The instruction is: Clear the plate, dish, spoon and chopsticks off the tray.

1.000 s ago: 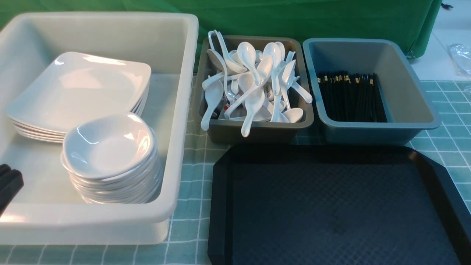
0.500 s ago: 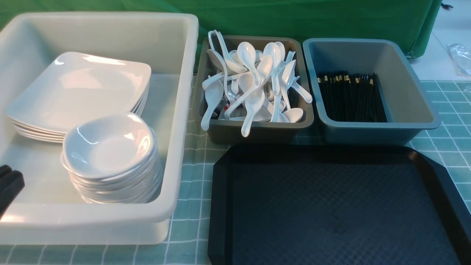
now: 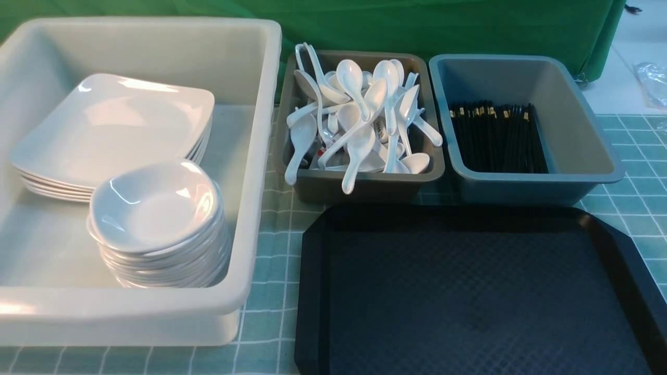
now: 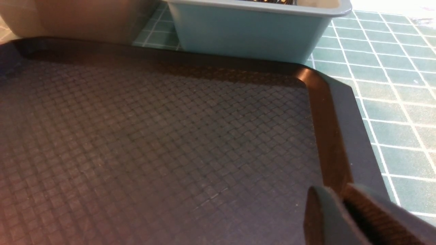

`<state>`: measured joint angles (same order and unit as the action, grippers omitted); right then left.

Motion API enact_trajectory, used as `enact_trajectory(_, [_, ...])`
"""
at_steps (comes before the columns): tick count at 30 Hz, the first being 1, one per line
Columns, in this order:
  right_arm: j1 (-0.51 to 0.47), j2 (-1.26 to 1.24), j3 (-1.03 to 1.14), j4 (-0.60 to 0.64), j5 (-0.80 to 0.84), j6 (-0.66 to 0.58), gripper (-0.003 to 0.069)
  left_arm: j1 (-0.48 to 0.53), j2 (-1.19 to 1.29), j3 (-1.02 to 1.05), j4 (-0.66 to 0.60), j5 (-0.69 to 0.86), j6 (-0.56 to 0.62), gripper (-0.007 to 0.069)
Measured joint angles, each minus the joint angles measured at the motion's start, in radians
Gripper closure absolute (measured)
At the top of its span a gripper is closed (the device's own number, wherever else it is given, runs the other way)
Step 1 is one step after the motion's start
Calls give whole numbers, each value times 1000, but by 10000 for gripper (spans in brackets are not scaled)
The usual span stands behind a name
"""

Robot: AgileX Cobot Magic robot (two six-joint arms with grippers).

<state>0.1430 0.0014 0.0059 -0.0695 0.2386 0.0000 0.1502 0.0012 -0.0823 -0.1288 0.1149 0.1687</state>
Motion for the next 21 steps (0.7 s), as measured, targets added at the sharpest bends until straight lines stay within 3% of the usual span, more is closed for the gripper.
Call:
enact_trajectory(8, [0,0,0,0,0,0,513,31,0,89,-8,127,-64,612])
enact_trajectory(21, [0,0,0,0,0,0,480,31,0,89,-13,129,-69,612])
